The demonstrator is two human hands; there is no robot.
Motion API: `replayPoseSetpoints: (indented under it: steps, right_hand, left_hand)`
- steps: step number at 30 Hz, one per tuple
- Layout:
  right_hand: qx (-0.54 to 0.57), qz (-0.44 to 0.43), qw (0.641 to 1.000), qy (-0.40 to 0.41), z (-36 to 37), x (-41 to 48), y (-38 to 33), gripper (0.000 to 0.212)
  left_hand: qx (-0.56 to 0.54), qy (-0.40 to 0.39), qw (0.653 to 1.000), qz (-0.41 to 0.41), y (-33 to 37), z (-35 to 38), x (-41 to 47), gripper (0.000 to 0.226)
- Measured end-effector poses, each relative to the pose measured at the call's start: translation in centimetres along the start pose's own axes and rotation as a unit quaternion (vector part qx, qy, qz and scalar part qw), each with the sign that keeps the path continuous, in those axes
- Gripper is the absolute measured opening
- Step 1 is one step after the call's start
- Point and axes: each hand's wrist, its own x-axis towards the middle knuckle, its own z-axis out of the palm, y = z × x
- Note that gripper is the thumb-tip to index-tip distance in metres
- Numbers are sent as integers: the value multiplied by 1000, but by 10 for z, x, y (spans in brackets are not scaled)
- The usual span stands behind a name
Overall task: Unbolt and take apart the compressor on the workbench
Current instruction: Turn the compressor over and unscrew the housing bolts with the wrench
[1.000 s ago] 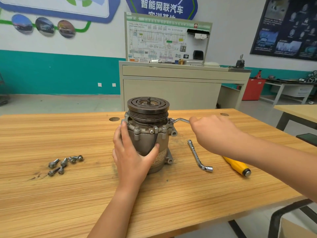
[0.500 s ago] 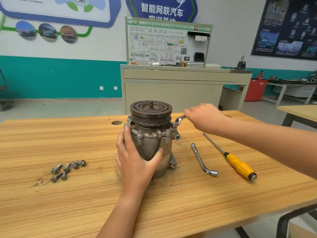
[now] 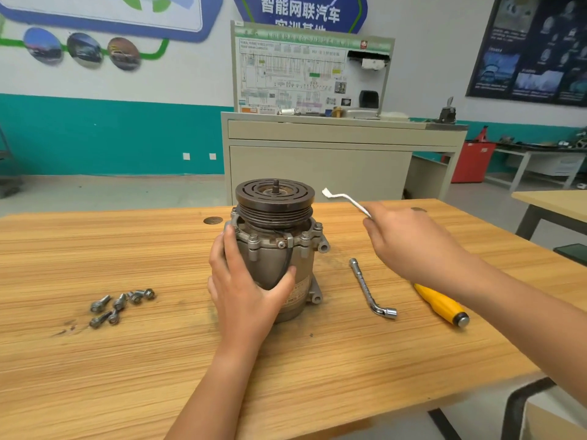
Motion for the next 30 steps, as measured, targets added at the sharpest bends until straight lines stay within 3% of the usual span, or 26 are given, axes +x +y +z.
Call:
replayPoseSetpoints:
  steps: [4,12,15,18,25,28,30]
  right_hand:
    - [-108,-12,990,-93,-8,-9,-14,34]
    - [-279,-109,944,-141,-23,6,-40,43]
    - [-280,-118,945,-122,-15,19,-18,22]
    - [-287,-145,940,-112,-2,43,11,19]
    - [-72,-216,973,18,51,95,-11,28]
    - [1,-123,990,68,48,86,1,28]
    - [119,-24,986,111,38,71,10,28]
  left_hand:
    - [2,3,1000,-2,1,1,0,106]
    - [6,5,1000,0,0,1,1,107]
    - [5,3,1000,1,-1,1,0,107]
    - [2,0,1000,2,-1,0,0,106]
    - [6,10,1000,10,-2,1,1,107]
    - [1,7,1000,10,-1,1,1,107]
    - [0,3,1000,8,-2,1,1,107]
